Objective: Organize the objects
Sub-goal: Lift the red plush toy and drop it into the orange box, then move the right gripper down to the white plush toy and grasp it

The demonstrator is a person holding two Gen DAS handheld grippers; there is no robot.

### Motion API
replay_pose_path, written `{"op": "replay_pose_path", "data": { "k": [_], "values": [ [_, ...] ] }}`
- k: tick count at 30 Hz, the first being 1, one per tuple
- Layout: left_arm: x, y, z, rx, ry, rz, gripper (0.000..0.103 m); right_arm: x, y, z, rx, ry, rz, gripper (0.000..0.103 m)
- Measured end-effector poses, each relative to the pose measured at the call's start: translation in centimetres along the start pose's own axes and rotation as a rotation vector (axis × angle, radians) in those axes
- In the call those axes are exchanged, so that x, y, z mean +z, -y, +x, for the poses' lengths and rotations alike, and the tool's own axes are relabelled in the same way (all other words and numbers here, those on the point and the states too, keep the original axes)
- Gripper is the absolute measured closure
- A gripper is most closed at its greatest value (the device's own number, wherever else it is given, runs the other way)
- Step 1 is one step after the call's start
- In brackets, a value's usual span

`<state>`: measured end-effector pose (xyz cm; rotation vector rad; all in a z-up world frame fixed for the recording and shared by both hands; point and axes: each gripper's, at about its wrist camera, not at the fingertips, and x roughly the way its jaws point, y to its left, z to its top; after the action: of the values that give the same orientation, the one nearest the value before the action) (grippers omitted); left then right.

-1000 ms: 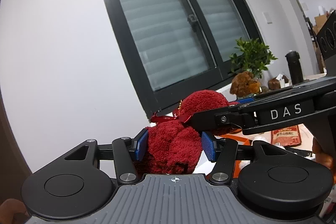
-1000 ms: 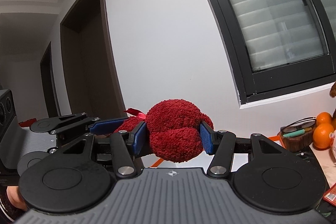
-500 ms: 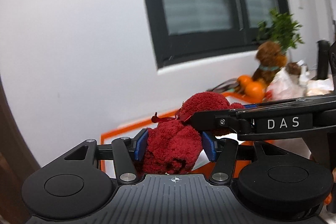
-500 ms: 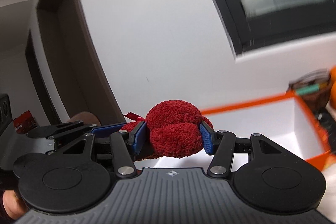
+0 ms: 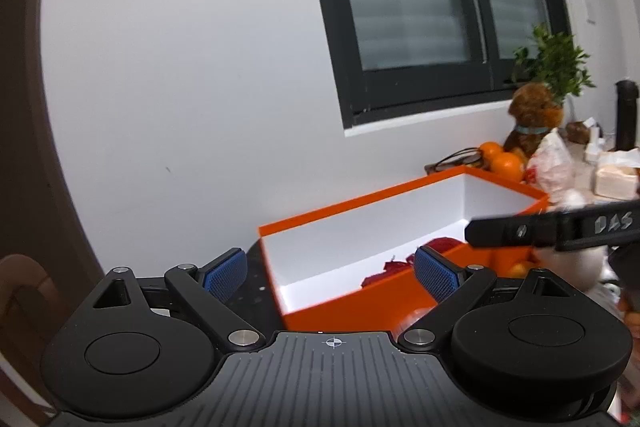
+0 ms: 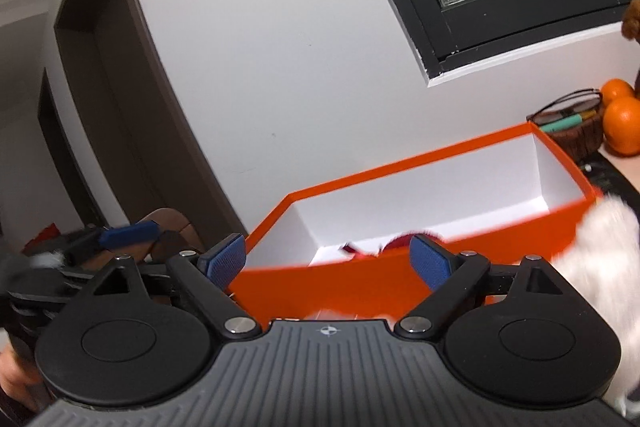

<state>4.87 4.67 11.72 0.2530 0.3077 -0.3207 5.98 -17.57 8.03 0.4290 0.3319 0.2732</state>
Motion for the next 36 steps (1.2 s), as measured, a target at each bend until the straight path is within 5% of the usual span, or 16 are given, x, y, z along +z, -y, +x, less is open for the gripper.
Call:
{"op": "replay_pose_path", "data": {
  "k": [9, 20, 26, 29, 36],
  "values": [
    [3.6, 4.5, -14.1, -0.039, 0.121, 0.143, 0.0, -2.6, -1.5, -3.6, 0.05, 0.001, 0.025, 0.011],
    [11.5, 16.1, -24.6, -0.36, 0.218, 0.156, 0.0, -3.3, 0.4, -8.4, 0.023, 0.012, 0.047, 0.009],
    [16.2, 24.0, -23.6, -0.488, 0.276, 0.193, 0.0, -3.4, 2.8, -11.7, -0.057, 0.041, 0.052, 0.005],
    [16.9, 25.8, -21.1, -0.49, 0.295, 0.191, 0.0, -3.7, 4.2, -13.5, -0.113, 0.06, 0.041, 0.005],
    [13.1, 20.3, -11.1, -0.383, 0.179, 0.011, 0.0, -3.9, 7.5, -14.5, -0.238, 0.053, 0.059, 0.005]
  ]
}}
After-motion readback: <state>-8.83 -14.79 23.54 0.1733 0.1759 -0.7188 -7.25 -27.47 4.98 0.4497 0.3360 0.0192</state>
